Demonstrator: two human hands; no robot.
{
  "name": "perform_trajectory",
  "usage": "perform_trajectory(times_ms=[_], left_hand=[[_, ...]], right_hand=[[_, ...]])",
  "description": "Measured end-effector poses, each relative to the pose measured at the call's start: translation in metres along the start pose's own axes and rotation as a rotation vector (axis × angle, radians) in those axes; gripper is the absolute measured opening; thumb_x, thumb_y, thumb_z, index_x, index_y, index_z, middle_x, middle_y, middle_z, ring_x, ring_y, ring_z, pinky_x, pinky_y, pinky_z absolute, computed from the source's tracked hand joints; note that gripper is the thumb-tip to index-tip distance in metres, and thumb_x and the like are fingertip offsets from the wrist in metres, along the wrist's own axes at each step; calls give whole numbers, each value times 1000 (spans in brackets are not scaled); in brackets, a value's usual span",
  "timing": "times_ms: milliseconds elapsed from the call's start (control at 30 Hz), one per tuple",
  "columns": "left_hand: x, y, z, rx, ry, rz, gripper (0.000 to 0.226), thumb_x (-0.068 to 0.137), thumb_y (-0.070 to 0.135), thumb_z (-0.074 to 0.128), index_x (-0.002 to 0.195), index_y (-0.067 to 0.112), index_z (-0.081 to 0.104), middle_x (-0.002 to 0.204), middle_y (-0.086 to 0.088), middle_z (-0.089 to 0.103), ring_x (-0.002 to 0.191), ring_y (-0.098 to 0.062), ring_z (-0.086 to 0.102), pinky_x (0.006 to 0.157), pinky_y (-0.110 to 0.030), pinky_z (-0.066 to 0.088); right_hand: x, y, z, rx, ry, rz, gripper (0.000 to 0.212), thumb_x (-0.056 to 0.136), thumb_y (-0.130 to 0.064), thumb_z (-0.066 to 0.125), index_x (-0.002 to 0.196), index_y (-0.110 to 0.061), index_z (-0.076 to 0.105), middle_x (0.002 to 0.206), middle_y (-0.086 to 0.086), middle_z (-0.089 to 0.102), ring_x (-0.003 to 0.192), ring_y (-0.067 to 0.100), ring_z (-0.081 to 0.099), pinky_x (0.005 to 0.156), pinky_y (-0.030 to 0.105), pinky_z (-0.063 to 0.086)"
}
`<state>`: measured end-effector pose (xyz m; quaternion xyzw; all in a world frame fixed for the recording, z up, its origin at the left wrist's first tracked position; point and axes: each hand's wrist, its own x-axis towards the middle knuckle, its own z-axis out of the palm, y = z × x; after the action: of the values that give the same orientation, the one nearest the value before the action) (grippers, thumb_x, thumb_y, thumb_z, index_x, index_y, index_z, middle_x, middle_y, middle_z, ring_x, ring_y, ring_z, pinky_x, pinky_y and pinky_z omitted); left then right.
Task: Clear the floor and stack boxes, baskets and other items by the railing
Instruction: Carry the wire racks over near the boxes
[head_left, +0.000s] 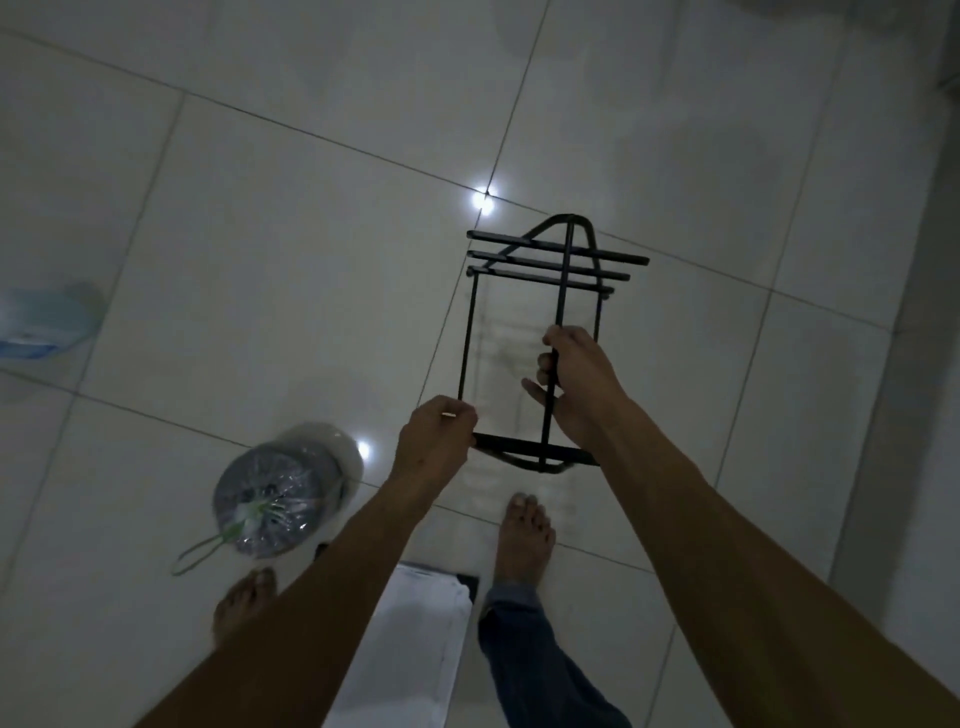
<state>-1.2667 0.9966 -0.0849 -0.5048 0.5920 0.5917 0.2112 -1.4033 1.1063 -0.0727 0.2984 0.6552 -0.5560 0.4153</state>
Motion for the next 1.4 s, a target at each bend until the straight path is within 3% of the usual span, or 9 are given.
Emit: perform_trajectory(times_ms=[133,367,567,800,1000,1233,1400], left_hand=[[-30,14,-41,-12,34,5,10,93,21,61,95,17,70,90,-10,73,88,-30,73,84,-48,60],[-144,69,-132,-161,-28,127,10,97,17,61,93,16,70,93,-12,72,80,-21,68,71,-32,55],[-272,98,-232,-222,-7,299,17,100,24,57,107,18,72,101,-5,74,93,-19,72,81,-31,58],[-392,94,-392,-308,82,399,25,102,33,53,117,25,71,107,1,74,97,-16,72,86,-29,59],[-483,53,-529,-325,124,482,28,100,37,56,118,21,70,111,1,72,97,-12,71,86,-29,58],[-566,-31,-658,-411,170,463,32,98,42,58,116,17,69,103,-5,75,89,-13,74,81,-30,61],[-610,-89,-740,-667,238,489,31,100,29,58,114,2,68,92,-13,75,84,-24,74,88,-42,60]], right_hand=[[-53,-23,20,-31,-16,-94,19,106,-24,44,91,-17,55,67,1,45,57,14,41,70,32,53],[-202,-67,73,-156,-59,-262,18,103,-24,48,90,-17,58,64,-2,46,57,12,40,58,27,42],[-348,-95,137,-268,-160,-472,14,102,-20,50,97,-12,61,62,-4,48,54,9,42,48,22,38],[-505,-75,267,-416,-384,-582,22,104,-13,45,115,-10,64,84,8,65,75,14,64,69,28,57],[-610,-39,383,-532,-461,-606,23,103,-14,46,112,-10,66,99,13,73,89,22,71,81,37,60],[-716,31,525,-710,-609,-716,15,94,-23,59,100,-18,72,96,0,77,99,17,70,93,40,55],[-780,87,619,-775,-791,-697,15,90,-28,71,96,-15,75,94,-1,76,95,13,67,78,26,47]])
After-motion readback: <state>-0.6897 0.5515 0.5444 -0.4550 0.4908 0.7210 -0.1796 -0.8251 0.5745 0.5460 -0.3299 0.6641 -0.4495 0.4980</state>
